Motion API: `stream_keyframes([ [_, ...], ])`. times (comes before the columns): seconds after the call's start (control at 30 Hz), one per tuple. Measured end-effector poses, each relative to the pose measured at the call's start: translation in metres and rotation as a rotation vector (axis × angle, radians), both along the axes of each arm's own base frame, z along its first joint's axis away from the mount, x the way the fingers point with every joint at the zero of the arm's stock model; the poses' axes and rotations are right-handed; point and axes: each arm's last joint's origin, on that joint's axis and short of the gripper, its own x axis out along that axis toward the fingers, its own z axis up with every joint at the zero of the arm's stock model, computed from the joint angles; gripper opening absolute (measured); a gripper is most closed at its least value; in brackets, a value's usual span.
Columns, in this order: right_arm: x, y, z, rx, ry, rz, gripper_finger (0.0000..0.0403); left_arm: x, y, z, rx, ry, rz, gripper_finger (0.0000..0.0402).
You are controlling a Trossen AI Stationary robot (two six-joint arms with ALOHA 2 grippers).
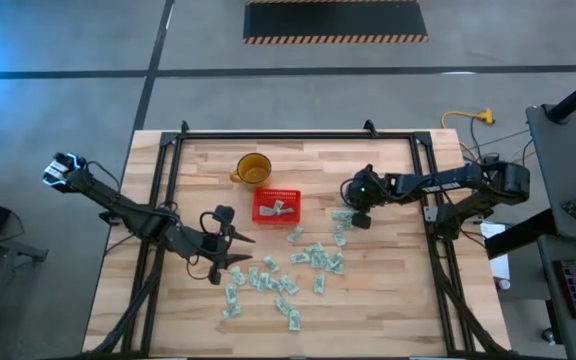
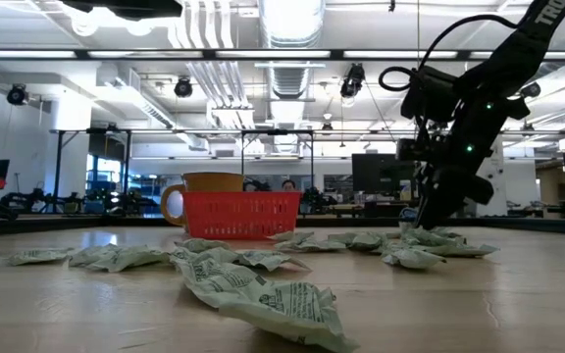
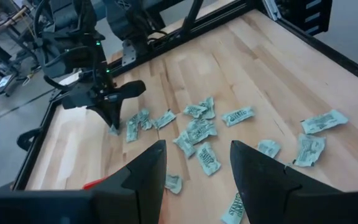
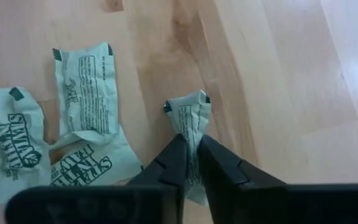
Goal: Pick and place Stevia / Truvia into bins
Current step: Put the gray stevia packet into the red basket
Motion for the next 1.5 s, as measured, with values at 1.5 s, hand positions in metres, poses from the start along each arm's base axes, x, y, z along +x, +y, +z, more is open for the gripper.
stream_keyframes([
  [1.5,0.117,0.026,0.077,-0.16,-0.713,0.332,0.0009,-0.03,-0.002,-0.05,-0.311,0.451,0.327,0.0162],
])
